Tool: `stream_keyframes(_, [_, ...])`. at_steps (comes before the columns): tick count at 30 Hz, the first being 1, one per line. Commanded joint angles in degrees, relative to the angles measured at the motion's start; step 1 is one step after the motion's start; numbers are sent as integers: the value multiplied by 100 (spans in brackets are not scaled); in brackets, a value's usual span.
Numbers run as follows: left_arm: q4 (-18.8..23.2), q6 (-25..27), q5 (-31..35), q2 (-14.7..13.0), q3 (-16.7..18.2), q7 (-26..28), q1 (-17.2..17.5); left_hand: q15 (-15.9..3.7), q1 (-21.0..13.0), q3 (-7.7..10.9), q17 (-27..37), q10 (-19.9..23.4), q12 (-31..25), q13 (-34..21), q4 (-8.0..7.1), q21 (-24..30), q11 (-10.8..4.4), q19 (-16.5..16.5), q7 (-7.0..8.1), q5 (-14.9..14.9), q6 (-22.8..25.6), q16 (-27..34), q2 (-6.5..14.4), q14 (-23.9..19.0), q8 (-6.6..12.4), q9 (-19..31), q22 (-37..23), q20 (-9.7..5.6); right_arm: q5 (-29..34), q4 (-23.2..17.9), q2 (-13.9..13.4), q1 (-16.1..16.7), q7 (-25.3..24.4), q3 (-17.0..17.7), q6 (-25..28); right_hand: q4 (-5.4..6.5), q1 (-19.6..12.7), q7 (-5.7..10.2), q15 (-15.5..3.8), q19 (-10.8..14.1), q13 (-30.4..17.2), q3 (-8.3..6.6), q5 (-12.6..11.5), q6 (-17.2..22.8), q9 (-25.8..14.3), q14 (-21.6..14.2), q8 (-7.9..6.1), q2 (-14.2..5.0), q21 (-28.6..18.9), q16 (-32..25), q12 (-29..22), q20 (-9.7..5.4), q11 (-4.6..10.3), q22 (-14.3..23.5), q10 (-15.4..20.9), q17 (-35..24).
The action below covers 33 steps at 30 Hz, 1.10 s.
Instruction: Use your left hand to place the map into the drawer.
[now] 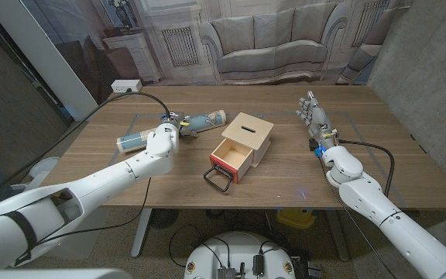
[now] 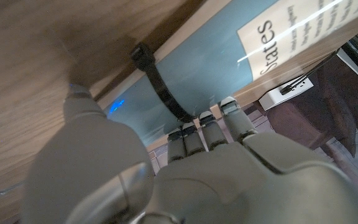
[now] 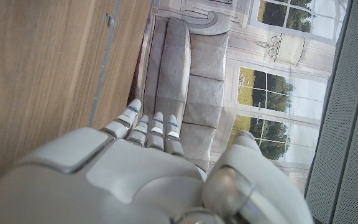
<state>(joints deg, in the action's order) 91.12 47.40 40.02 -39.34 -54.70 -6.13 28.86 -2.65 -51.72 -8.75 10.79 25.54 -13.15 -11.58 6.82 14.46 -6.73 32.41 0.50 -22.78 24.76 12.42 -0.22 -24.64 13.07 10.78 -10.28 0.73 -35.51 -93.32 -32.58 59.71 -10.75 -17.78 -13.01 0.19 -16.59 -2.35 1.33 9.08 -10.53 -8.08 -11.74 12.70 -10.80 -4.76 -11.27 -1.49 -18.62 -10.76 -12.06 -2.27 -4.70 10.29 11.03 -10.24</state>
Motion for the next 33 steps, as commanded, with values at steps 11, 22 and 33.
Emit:
stream_keyframes(11, [-7, 49, -289, 57, -120, -145, -91, -331, -501, 143, 29, 300, -32, -37, 96, 87, 19, 354, -27, 94, 317, 72, 268, -343, 64, 39, -16, -98, -77, 90, 2, -47, 103, -4, -5, -46, -9, -4, 11, 55, -11, -1, 24, 36, -7, -37, 12, -29, 24, 5, -2, -28, -24, 6, 13, -17])
stream_keyframes(22, [-36, 194, -366, 83, -218, -231, -158, -396, -911, 313, 37, 609, -64, -47, 146, 137, 151, 651, -56, 279, 613, 105, 552, -690, 106, 47, -20, -242, -79, 119, 18, -64, 119, -13, -31, -51, -8, -2, 7, 60, -11, 3, 25, 40, -7, -28, 11, -32, 44, 8, 1, -48, -18, 6, 6, -17])
stream_keyframes(33, [-80, 280, -447, 97, -311, -279, -232, -384, -1460, 564, 42, 842, -69, -62, 235, 150, 189, 806, -129, 451, 819, 98, 816, -936, 120, 64, -23, -227, -57, 99, -18, -67, 136, -26, -10, -57, -4, -8, 8, 64, -11, 11, 26, 39, -7, -15, 11, -31, 70, 13, 10, -59, -28, 7, -22, -18])
